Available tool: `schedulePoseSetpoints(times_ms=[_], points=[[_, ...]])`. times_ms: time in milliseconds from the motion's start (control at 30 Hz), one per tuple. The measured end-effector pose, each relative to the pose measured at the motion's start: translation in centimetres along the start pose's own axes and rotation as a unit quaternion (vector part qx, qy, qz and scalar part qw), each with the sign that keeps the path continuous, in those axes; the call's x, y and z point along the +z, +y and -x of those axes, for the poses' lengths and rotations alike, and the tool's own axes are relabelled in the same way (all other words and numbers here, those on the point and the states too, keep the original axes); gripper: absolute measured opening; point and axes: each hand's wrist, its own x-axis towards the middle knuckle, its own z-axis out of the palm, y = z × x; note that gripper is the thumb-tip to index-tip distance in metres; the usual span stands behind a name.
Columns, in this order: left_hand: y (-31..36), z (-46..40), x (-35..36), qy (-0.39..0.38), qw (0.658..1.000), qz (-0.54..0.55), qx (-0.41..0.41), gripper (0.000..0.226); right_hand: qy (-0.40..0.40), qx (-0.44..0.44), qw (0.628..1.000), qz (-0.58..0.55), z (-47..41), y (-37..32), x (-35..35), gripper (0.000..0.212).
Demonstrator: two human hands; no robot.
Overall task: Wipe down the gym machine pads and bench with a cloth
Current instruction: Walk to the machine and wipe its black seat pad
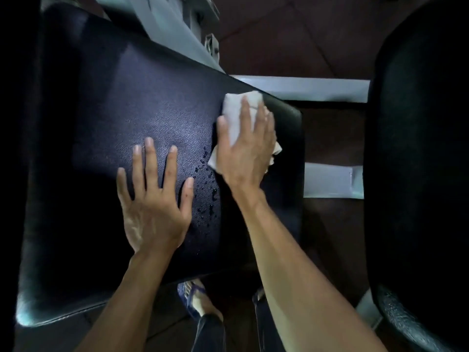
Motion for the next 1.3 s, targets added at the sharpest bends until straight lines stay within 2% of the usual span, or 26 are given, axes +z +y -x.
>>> schedulePoseSetpoints(times_ms=[67,133,200,267,333,400,467,533,633,733,800,933,1033,1133,1200,1300], points=[[-0.1,0.0,0.0,0.005,1.0,0.006,0.002,0.056,-0.049,-0.083,0.995,-0.009,4.9,0.5,-1.0,0.06],[-0.1,0.0,0.0,0.005,1.0,0.018,0.001,0.055,-0.103,-0.144,0.984,0.006,10.3,4.0,-3.1,0.059],[-0.2,0.0,0.0,0.006,1.0,0.026,-0.001,0.054,-0.131,-0.162,0.978,0.028,13.5,8.3,-5.0,0.062],[-0.1,0.0,0.0,0.001,1.0,0.028,-0.006,0.054,-0.133,-0.096,0.986,0.035,13.8,11.2,-6.1,0.063],[-0.1,0.0,0.0,-0.002,1.0,0.026,-0.008,0.054,-0.102,0.001,0.994,0.024,11.3,11.9,-5.9,0.065],[-0.1,0.0,0.0,0.001,1.0,0.022,-0.008,0.054,-0.048,0.087,0.995,0.012,6.5,10.6,-4.5,0.067],[0.0,0.1,0.1,0.006,1.0,0.019,-0.008,0.053,-0.005,0.13,0.992,0.009,0.5,7.9,-2.4,0.072],[0.1,0.1,0.3,0.007,1.0,0.016,-0.007,0.053,0.012,0.095,0.995,0.016,-3.3,4.3,-0.8,0.076],[0.0,0.1,0.1,0.0,1.0,0.028,-0.014,0.053,-0.024,-0.048,0.999,-0.002,-0.8,0.8,-0.3,0.066],[0.1,0.1,-0.1,-0.001,0.999,0.034,-0.015,0.053,-0.109,-0.185,0.977,-0.006,7.3,4.0,-3.0,0.057],[0.2,0.1,-0.1,0.002,1.0,0.024,-0.017,0.052,-0.141,-0.217,0.966,0.008,11.3,8.0,-5.1,0.057],[0.0,0.1,0.0,0.0,1.0,0.018,-0.016,0.052,-0.111,-0.098,0.989,-0.007,11.2,11.2,-5.8,0.059],[0.0,0.1,0.1,-0.002,1.0,0.017,-0.01,0.053,-0.054,0.041,0.998,0.001,4.1,9.5,-3.8,0.066],[0.1,0.1,0.3,-0.005,1.0,0.015,-0.008,0.053,-0.01,0.085,0.996,0.0,-4.1,6.1,-1.5,0.078],[0.1,0.1,0.3,-0.005,1.0,0.013,-0.012,0.053,-0.026,0.017,1.0,0.002,-5.3,2.8,-0.4,0.073],[0.0,0.1,0.0,-0.009,1.0,0.018,-0.015,0.053,-0.064,-0.158,0.985,-0.012,-0.2,0.9,-0.7,0.058]])
